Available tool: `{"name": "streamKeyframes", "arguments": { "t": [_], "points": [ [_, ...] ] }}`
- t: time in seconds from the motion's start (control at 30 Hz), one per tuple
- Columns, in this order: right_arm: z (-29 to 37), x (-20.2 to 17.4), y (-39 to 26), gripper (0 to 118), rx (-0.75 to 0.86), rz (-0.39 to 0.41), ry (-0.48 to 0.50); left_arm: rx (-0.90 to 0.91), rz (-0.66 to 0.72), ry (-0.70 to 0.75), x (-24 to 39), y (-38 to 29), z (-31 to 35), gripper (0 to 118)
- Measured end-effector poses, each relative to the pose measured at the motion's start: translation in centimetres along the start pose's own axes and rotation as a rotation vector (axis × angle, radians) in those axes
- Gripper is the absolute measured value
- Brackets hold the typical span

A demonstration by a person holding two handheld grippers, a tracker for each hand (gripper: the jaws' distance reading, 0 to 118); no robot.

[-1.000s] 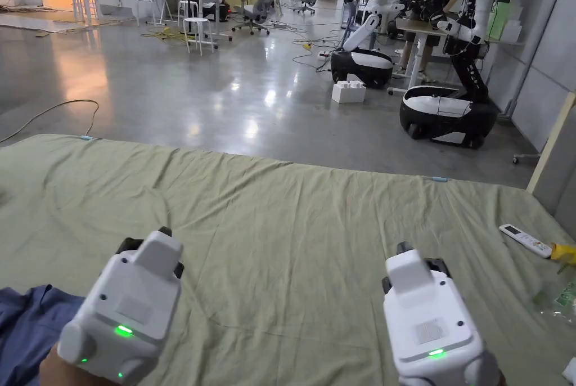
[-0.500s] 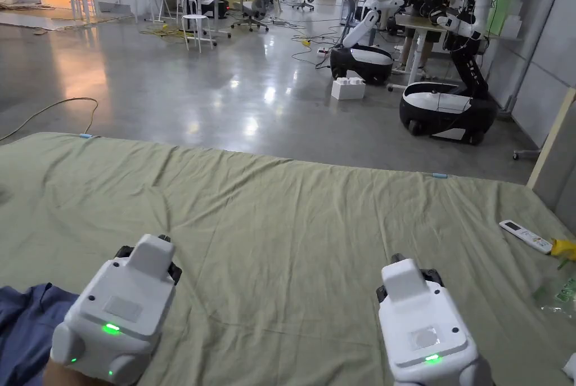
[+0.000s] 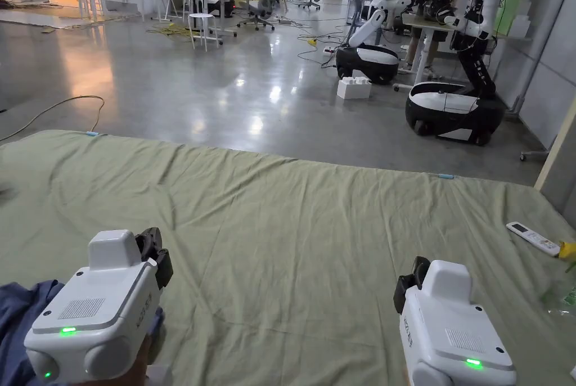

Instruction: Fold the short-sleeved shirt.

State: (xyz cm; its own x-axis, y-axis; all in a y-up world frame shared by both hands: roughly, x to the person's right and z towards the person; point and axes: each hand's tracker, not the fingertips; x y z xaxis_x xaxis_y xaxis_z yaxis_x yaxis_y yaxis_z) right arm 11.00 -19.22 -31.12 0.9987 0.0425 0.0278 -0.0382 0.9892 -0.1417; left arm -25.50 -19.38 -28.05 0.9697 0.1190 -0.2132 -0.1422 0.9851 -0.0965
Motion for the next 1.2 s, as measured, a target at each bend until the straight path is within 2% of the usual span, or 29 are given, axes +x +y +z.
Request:
{"name": "streamKeyframes", "arguments": {
  "t": [0.2, 0.43, 0.5, 0.67, 0.77, 0.8, 0.83, 0.87, 0.9, 0.93, 1.03, 1.1, 1.13, 1.2],
  "points": [
    [0.3, -0.4, 0.0, 0, 0.013, 0.055, 0.019, -0.102, -0.057, 0.013, -3.0, -0.5, 0.5, 0],
    [-0.3, -1.9, -1.1, 0, -0.025, 0.075, 0.057, -0.313, -0.124, 0.059, -10.7, -1.4, 0.4, 0],
    [-0.5, -2.5, -1.5, 0, -0.041, 0.076, 0.072, -0.415, -0.150, 0.068, -13.4, -2.2, -0.1, 0],
    [-1.1, -3.9, -2.6, 0, -0.077, 0.083, 0.102, -0.705, -0.098, 0.081, -19.3, -5.5, -2.0, 0],
    [-1.4, -4.6, -3.2, 0, -0.096, 0.097, 0.119, -0.812, -0.065, 0.080, -21.6, -7.9, -3.0, 1],
    [-1.4, -4.8, -3.4, 0, -0.100, 0.104, 0.122, -0.827, -0.067, 0.079, -22.0, -8.5, -3.2, 7],
    [-1.5, -4.9, -3.6, 0, -0.106, 0.111, 0.125, -0.830, -0.068, 0.074, -22.4, -9.3, -3.5, 25],
    [-1.6, -5.0, -3.7, 0, -0.111, 0.113, 0.126, -0.850, -0.063, 0.064, -22.4, -9.7, -3.7, 64],
    [-1.6, -5.0, -3.8, 0, -0.116, 0.114, 0.126, -0.876, -0.063, 0.064, -22.5, -10.4, -3.9, 89],
    [-1.6, -5.1, -4.0, 0, -0.121, 0.117, 0.127, -0.901, -0.060, 0.066, -22.5, -10.9, -4.2, 101],
    [-1.8, -5.0, -4.4, 0, -0.132, 0.125, 0.122, -0.910, -0.071, 0.089, -22.8, -12.3, -5.4, 101],
    [-1.8, -4.9, -4.6, 0, -0.141, 0.128, 0.118, -0.928, -0.143, 0.155, -22.9, -13.2, -6.1, 100],
    [-1.8, -4.8, -4.7, 0, -0.144, 0.131, 0.116, -0.936, -0.168, 0.184, -23.0, -13.6, -6.3, 96],
    [-1.9, -4.7, -4.9, 0, -0.153, 0.137, 0.112, -0.931, -0.170, 0.238, -23.2, -13.6, -6.5, 78]
  ]
}}
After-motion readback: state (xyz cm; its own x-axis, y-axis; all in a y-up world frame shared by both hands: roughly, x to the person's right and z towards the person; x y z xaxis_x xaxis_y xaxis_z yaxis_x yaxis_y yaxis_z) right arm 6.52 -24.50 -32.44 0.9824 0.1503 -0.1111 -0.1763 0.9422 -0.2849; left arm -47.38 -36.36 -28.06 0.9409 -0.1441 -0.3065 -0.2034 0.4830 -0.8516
